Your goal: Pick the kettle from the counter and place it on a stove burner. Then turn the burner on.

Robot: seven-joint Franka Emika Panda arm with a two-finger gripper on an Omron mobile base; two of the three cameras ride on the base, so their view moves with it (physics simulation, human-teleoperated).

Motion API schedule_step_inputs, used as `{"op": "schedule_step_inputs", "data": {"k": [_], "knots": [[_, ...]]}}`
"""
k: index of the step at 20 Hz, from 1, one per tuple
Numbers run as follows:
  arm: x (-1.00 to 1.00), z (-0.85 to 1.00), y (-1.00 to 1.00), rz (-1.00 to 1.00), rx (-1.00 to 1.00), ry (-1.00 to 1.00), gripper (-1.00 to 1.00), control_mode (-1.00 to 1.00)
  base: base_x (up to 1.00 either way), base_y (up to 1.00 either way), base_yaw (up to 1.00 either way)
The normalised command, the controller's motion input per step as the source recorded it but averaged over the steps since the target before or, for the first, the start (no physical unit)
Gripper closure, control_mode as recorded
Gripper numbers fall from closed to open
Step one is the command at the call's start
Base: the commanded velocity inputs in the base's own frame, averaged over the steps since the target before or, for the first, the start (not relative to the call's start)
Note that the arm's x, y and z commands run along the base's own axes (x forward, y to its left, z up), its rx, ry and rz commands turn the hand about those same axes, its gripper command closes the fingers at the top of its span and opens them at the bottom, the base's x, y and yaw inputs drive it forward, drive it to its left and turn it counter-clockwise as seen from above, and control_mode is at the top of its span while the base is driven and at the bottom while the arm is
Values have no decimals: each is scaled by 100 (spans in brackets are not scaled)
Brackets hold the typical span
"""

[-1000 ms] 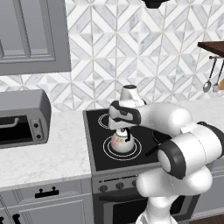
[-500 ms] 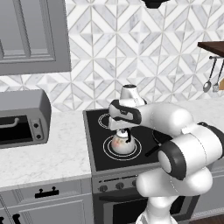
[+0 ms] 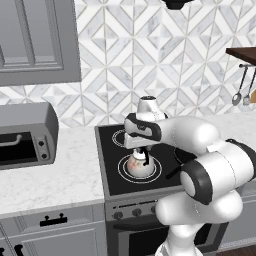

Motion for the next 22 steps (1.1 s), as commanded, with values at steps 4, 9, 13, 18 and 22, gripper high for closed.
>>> {"op": "schedule_step_inputs", "data": {"k": [4,9,13,18,22], "knots": [[0,0,0,0,0,1,-100,-100,0,0,0],[0,1,0,0,0,1,-100,-100,0,0,0],[-29,36,0,0,0,0,-100,-100,0,0,0],[-90,33,35,0,-3,-2,-100,-100,0,0,0],[-80,2,65,1,-6,-6,-100,-100,0,0,0]]}}
